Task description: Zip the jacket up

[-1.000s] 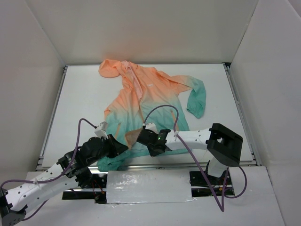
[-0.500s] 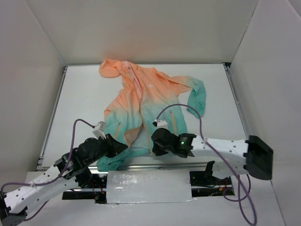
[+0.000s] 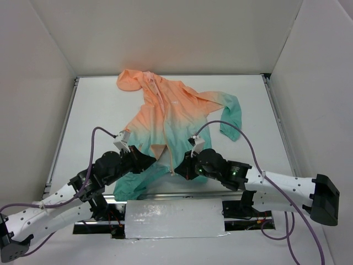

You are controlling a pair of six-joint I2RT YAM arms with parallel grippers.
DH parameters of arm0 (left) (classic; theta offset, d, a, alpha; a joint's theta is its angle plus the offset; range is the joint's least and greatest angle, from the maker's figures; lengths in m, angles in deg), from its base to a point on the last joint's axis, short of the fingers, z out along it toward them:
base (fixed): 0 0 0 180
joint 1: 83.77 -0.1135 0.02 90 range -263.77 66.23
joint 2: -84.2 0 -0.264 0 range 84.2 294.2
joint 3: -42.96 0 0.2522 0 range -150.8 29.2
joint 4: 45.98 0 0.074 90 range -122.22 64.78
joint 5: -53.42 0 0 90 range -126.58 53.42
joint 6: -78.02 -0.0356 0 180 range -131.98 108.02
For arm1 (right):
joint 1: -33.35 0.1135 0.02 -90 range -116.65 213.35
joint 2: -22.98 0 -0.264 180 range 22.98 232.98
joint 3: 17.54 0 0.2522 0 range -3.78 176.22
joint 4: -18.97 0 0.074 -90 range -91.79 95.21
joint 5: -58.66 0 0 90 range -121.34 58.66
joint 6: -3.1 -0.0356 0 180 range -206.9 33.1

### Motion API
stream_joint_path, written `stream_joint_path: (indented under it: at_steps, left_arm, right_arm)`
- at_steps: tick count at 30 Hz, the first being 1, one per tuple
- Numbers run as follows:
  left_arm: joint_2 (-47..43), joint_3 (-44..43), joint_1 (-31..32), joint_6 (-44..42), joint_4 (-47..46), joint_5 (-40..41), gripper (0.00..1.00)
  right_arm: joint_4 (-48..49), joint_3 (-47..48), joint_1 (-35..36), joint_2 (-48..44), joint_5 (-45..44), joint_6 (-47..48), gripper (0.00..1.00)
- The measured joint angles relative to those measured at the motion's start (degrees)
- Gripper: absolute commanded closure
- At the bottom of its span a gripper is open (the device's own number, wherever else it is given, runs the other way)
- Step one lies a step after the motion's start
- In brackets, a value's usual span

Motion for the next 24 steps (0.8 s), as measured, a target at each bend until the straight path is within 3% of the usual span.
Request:
stream_joint_path:
  at_steps: [2, 5, 6, 8, 12, 18, 20, 24]
  left_arm:
    - [0.9, -1.0, 0.0, 0.0, -0.3, 1.2, 1.00]
    - [1.4, -1.1, 0.0, 0.0, 0.3, 3.0, 1.00]
    - [1.4, -1.0, 0.0, 0.1, 0.5, 3.6, 1.00]
    - [1.2, -0.7, 0.0, 0.2, 0.9, 4.6, 1.00]
    - [0.0, 0.8, 0.0, 0.3, 1.3, 5.6, 1.00]
    - [-1.3, 2.3, 0.0, 0.4, 1.7, 5.6, 1.00]
    - [-1.7, 2.5, 0.0, 0.4, 1.9, 5.7, 1.00]
    - [-2.3, 3.0, 0.0, 0.4, 2.3, 5.6, 1.00]
  right_arm:
    - [-1.0, 1.1, -0.5, 0.7, 1.3, 0.7, 0.90]
    - [-2.6, 1.2, -1.1, -0.5, 4.7, 1.4, 0.87]
    - [-3.1, 1.2, -1.2, -1.3, 5.6, 1.5, 0.87]
    - [-4.3, 1.1, -1.9, -3.5, 7.4, 1.7, 0.98]
    - [-4.8, 1.0, -4.3, -5.4, 8.9, 1.7, 1.00]
    - [-3.7, -0.9, -5.7, -1.0, 16.1, 2.4, 0.72]
    - [-3.3, -1.2, -5.8, 0.8, 18.1, 2.9, 0.73]
    - [-2.5, -1.2, -6.1, 4.9, 19.5, 3.5, 0.91]
